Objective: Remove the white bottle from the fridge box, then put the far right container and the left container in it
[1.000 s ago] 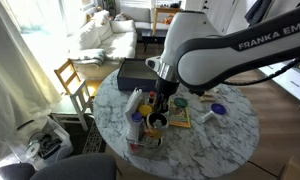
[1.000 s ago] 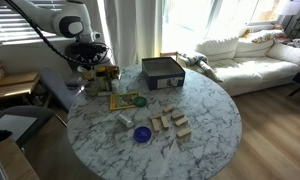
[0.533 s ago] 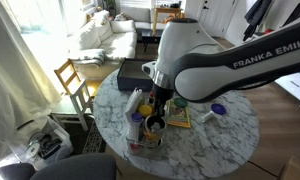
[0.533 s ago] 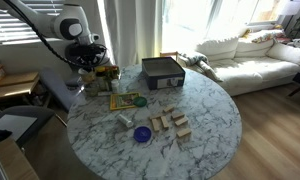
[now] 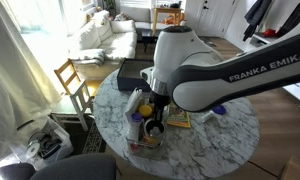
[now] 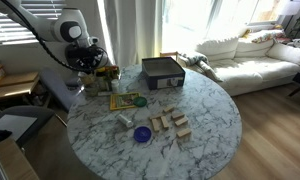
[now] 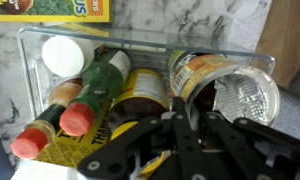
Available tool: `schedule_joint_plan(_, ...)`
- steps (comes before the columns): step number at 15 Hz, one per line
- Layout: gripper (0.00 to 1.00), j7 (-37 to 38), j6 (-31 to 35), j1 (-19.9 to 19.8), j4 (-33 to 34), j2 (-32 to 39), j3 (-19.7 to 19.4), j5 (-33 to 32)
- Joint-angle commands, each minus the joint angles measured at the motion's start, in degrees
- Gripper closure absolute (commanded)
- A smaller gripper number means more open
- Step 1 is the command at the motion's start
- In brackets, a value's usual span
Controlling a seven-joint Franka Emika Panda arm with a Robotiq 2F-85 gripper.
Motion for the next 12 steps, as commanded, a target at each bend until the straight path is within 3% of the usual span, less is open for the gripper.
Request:
schedule_joint_plan(1,0.97,3.31,0.56,0.43,-0.16,1.06,0.09,-1.9)
schedule_joint_plan(12,0.97,6.85,2.23,0.51,0.69,4.02,-0.43,-2.97)
